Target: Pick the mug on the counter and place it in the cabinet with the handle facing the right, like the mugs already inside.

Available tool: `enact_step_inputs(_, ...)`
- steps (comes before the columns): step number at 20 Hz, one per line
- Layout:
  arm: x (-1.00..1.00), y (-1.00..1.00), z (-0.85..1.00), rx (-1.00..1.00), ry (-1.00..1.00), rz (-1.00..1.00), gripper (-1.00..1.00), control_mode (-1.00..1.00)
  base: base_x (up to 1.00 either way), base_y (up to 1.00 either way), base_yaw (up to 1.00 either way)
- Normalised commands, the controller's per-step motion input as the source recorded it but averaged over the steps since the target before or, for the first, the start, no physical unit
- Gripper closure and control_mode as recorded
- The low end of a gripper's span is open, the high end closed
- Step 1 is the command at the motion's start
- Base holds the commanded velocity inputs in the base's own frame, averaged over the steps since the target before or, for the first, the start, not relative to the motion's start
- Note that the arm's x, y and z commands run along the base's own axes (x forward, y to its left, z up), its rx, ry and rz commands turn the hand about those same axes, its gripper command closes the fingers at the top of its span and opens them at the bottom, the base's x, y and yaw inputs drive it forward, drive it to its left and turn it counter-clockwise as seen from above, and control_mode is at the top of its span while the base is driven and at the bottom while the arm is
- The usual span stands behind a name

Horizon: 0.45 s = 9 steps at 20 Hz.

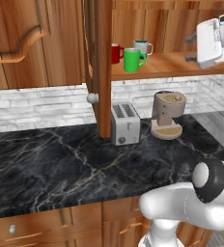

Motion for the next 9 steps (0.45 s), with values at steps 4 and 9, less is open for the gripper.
enact_step_inputs(4, -0.62, 0.06, 0.01, 0.03, -0.01, -0.01, -1.0, -1.0, 0.0, 0.0, 0.0)
enact_step_inputs(9, -0.62, 0.15, -0.15, 0.0, -0.03, 0.0, -1.0, -1.0, 0.0, 0.0, 0.0)
